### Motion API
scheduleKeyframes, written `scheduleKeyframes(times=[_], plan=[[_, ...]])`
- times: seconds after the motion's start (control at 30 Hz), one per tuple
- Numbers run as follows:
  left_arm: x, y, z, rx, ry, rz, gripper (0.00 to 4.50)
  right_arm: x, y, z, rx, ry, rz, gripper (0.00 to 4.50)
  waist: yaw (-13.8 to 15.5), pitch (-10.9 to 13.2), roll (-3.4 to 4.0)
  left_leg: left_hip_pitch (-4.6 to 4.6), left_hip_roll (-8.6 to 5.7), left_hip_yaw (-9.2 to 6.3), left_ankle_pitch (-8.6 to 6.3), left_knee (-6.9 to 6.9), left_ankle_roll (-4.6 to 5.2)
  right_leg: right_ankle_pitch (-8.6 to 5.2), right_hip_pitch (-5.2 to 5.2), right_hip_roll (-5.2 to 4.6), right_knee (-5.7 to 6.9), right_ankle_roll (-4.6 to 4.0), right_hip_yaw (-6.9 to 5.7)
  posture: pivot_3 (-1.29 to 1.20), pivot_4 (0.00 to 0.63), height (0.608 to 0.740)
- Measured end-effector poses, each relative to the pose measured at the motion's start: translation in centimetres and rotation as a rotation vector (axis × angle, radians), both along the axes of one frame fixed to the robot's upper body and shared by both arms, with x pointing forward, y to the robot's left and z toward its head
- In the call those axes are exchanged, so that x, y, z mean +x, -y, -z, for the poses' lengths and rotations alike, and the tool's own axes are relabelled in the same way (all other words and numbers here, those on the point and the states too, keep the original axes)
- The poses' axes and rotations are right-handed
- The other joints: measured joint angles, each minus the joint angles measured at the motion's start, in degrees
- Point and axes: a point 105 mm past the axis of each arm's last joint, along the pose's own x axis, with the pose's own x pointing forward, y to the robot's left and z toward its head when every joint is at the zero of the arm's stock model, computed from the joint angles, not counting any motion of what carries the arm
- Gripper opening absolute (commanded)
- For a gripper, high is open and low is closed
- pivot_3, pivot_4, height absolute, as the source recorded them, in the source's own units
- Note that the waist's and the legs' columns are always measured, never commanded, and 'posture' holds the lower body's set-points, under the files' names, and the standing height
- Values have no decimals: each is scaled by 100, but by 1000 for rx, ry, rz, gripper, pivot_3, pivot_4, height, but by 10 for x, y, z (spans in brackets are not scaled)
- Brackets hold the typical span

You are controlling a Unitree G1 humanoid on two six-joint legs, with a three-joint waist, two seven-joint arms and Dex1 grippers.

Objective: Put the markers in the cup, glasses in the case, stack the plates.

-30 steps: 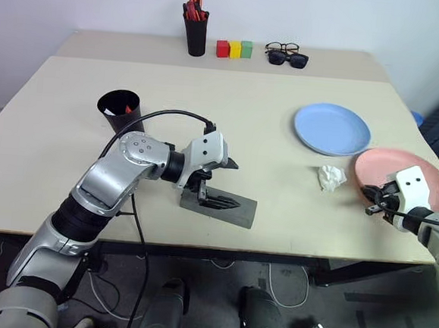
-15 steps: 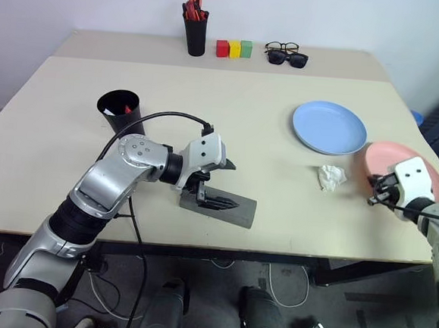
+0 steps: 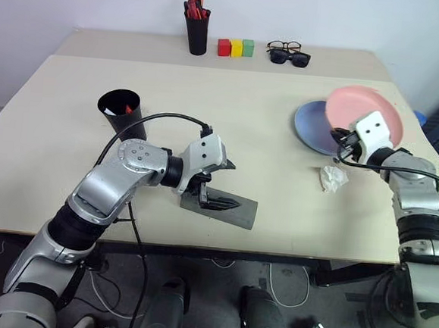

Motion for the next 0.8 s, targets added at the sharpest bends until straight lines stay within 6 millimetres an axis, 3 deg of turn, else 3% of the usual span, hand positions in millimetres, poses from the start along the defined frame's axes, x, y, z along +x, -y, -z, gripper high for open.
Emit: scheduleKeyframes(times=[0.1,0.23,0.33,0.43,0.53,0.67,0.8], plan=[[-1,-5,0,-3,-2,-39,4500,9,-13,1,4,-19,-38,930,-38,0,0,2,0,-1,0,0,0,0,1,1,3,0,0,0,150,740],[-3,-9,-1,-11,-4,-76,4500,13,-21,6,-6,-30,-60,2901,-60,0,-1,2,-1,-3,0,1,-1,0,3,1,3,1,0,0,150,740],[-4,-12,-2,-13,-2,-92,4500,13,-17,3,32,-14,-40,2901,-100,1,0,2,-1,-3,0,1,-1,1,3,1,5,1,0,0,150,740],[-5,-11,-1,-19,-5,-93,4500,11,-8,-12,181,-7,-10,2901,-119,1,1,3,-1,-4,1,0,0,1,2,1,8,3,0,0,150,740],[-5,-10,-2,-21,-7,-87,4500,-5,9,-24,273,-26,-8,2901,-74,1,0,4,-1,-9,0,0,0,1,5,2,12,12,-2,0,150,740],[-2,-10,0,-17,-15,-79,4500,-37,27,-1,339,-174,21,2901,-42,1,1,3,-1,-7,0,2,0,-3,5,1,11,6,-1,0,150,740],[0,-9,1,-19,-14,-63,4500,-63,29,29,399,-331,50,2901,-78,1,1,5,0,-2,0,9,0,-1,4,1,12,0,1,0,150,740]])
